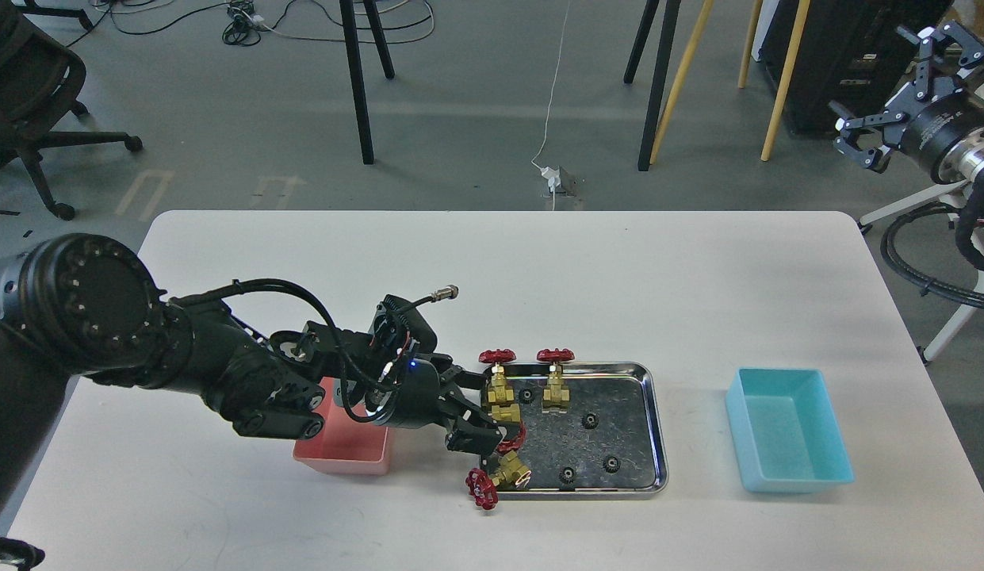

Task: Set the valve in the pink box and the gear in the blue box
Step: 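Align the left gripper around the nearest brass valve on the tray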

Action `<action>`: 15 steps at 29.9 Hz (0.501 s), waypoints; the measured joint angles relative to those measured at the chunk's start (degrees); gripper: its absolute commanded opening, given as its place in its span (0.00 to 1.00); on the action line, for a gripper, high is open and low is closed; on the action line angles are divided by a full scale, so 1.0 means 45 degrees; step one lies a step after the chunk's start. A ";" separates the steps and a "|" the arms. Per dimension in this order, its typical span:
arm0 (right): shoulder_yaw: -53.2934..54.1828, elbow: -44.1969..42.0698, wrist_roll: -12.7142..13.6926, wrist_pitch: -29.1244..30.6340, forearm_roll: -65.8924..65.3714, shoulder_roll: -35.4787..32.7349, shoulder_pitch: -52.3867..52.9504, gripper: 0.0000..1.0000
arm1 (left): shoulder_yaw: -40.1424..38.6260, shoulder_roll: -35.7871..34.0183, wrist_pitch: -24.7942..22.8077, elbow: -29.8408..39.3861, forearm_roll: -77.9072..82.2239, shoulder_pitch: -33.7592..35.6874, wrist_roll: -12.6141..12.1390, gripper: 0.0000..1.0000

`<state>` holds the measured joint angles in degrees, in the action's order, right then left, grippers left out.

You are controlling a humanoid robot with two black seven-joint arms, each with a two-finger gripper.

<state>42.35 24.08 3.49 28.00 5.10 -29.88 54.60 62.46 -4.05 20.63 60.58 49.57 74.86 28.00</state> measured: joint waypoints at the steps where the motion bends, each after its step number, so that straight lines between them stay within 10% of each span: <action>1: 0.0001 0.0000 -0.0001 0.0000 0.0000 0.0000 -0.0010 0.99 | -0.0006 0.0000 -0.0006 -0.0002 0.0000 -0.0005 0.0000 0.85; 15: 0.0001 0.0000 -0.0014 0.0000 0.0000 0.0000 -0.0064 0.99 | -0.0028 0.0000 0.0050 0.0007 -0.0021 -0.0339 0.0000 0.72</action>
<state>42.36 24.08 3.43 28.00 5.10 -29.88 54.32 62.33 -4.05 20.86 60.61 49.48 73.33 28.00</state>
